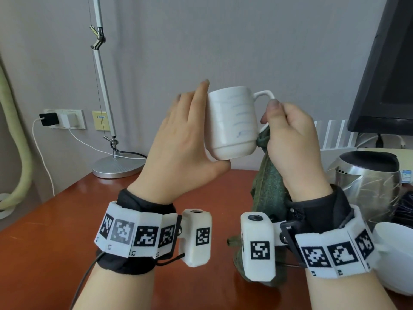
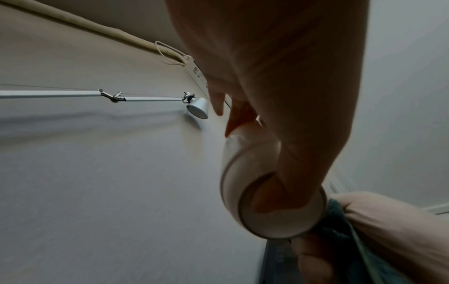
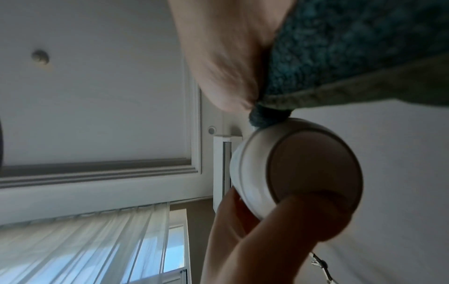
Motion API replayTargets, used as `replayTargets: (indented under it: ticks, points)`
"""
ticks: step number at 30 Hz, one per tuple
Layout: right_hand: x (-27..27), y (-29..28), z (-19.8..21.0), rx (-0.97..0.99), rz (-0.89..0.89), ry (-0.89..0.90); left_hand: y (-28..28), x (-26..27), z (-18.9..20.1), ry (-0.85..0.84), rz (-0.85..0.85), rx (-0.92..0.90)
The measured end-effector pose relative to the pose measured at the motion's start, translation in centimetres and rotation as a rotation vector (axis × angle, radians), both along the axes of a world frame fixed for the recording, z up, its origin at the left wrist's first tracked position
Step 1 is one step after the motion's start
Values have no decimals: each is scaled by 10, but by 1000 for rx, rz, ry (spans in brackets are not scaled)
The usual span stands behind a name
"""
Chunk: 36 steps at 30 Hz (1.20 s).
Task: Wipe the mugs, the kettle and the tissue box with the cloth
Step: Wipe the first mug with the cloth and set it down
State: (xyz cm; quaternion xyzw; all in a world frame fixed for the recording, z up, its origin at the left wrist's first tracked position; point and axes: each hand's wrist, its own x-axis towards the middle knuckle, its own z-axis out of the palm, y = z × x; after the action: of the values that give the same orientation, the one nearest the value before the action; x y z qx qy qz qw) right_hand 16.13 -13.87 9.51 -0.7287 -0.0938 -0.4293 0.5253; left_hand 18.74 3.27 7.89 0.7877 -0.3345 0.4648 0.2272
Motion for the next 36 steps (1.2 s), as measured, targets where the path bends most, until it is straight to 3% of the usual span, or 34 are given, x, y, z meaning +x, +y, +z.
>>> replayTargets:
  ticks: [4, 11, 17, 20, 22, 28, 34, 36]
  points:
    - [0, -1, 0, -26, -3, -29, -1, 1, -3, 46, -96, -61]
    - [4, 6, -4, 131, 203, -17, 5, 3, -3, -16, -187, -211]
    - [4, 0, -1, 351, 60, 32, 10, 4, -2, -57, -151, -246]
    - [0, 2, 1, 507, 258, 89, 10, 3, -1, -72, -123, -202]
    - [-4, 5, 0, 544, 398, 25, 8, 3, 0, -80, -109, -162]
    - [-12, 12, 1, 280, 340, -7, 9, 4, 1, -85, -75, -143]
    - [-9, 16, -3, 43, 393, -342, 15, 7, 1, -122, -56, -204]
    - [-7, 15, -3, -110, 310, -442, 16, 7, 2, -140, -56, -226]
